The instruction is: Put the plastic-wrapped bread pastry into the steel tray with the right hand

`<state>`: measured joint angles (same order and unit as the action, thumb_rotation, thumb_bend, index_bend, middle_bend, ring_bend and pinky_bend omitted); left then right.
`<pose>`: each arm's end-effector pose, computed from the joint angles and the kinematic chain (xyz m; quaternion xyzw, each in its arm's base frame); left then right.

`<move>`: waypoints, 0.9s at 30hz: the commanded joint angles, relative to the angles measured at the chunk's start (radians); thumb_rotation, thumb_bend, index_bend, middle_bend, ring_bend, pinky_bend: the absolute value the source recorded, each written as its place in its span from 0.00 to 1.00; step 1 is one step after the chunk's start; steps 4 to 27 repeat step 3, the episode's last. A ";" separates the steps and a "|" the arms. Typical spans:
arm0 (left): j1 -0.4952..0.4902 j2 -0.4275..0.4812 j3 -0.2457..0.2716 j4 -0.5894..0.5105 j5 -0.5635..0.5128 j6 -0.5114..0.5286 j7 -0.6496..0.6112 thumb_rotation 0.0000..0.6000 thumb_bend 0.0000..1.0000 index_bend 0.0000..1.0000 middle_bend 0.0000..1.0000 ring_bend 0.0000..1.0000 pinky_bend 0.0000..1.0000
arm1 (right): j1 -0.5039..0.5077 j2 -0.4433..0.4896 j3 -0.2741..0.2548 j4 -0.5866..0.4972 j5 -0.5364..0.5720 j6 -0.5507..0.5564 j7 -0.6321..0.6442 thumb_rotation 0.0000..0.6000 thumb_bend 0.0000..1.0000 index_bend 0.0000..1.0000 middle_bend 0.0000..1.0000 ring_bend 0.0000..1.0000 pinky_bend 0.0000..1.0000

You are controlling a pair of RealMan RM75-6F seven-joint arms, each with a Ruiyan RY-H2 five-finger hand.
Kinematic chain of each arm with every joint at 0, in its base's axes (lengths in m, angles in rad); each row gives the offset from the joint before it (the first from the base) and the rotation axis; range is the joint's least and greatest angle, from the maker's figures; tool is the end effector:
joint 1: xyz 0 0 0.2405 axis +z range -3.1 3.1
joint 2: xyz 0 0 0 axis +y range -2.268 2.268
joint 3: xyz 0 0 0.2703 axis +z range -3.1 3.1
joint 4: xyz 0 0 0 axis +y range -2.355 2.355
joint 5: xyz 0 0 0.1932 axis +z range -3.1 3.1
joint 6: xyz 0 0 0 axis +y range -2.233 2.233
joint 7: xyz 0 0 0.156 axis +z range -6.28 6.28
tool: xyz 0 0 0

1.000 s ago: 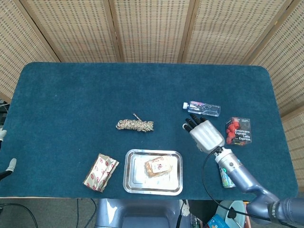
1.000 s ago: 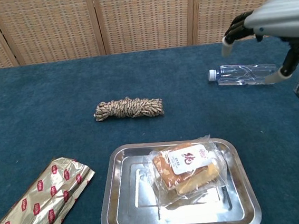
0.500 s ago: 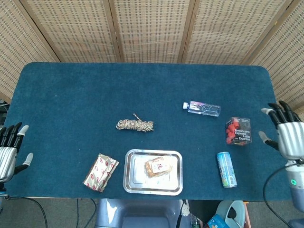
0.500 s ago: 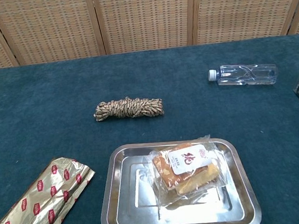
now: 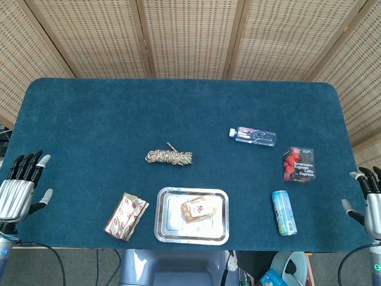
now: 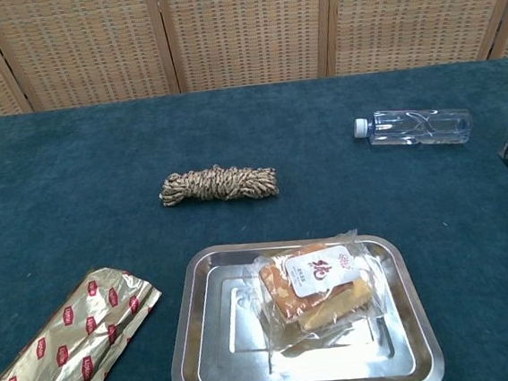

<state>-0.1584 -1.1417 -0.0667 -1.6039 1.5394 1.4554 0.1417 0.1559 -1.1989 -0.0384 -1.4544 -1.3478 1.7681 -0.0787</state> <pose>-0.2965 0.2181 0.1698 -0.6439 -0.3199 -0.3774 0.5837 -0.3335 -0.1972 0.2057 0.5476 -0.2826 0.3884 0.6851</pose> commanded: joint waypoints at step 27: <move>0.010 0.004 0.006 0.011 0.006 0.018 -0.023 0.97 0.38 0.00 0.00 0.00 0.00 | -0.027 0.007 0.018 -0.032 -0.025 0.014 -0.017 1.00 0.22 0.28 0.20 0.12 0.31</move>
